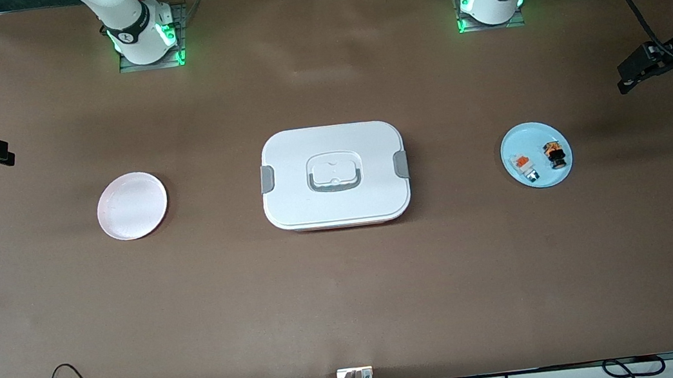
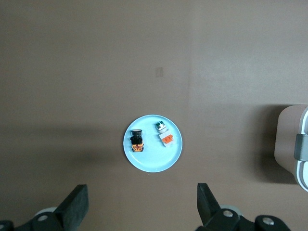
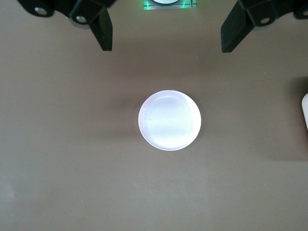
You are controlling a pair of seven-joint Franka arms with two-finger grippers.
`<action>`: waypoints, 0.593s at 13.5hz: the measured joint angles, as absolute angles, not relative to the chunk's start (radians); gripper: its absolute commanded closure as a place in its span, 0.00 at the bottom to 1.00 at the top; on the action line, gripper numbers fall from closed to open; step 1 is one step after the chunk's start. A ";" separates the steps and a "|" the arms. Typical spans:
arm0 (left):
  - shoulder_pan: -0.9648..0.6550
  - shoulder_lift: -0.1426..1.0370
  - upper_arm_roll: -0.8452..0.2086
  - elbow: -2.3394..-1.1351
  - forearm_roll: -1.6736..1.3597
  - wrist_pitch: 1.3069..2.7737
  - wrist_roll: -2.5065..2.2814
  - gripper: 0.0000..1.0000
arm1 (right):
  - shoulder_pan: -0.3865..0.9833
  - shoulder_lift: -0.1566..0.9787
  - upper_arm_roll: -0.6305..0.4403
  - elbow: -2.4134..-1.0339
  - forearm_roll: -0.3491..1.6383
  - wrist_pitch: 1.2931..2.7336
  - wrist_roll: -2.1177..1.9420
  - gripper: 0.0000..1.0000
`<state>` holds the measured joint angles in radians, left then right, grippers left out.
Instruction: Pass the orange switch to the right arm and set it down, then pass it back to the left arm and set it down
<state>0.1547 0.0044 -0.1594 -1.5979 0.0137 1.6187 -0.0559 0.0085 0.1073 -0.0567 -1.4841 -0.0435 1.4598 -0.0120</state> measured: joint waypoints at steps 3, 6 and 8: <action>0.156 0.004 -0.159 -1.597 0.014 1.626 -0.056 0.01 | 0.009 0.107 -0.057 -1.484 -0.043 1.460 -0.012 0.00; 0.156 0.004 -0.159 -1.597 0.014 1.626 -0.056 0.01 | 0.009 0.107 -0.057 -1.484 -0.043 1.460 -0.012 0.00; 0.156 0.004 -0.159 -1.597 0.014 1.626 -0.056 0.01 | 0.009 0.107 -0.057 -1.484 -0.043 1.460 -0.012 0.00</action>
<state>0.1558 0.0044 -0.1589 -1.5971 0.0137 1.6256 -0.0559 0.0085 0.1072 -0.0568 -1.4840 -0.0434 1.4598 -0.0121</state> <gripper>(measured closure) 0.004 0.000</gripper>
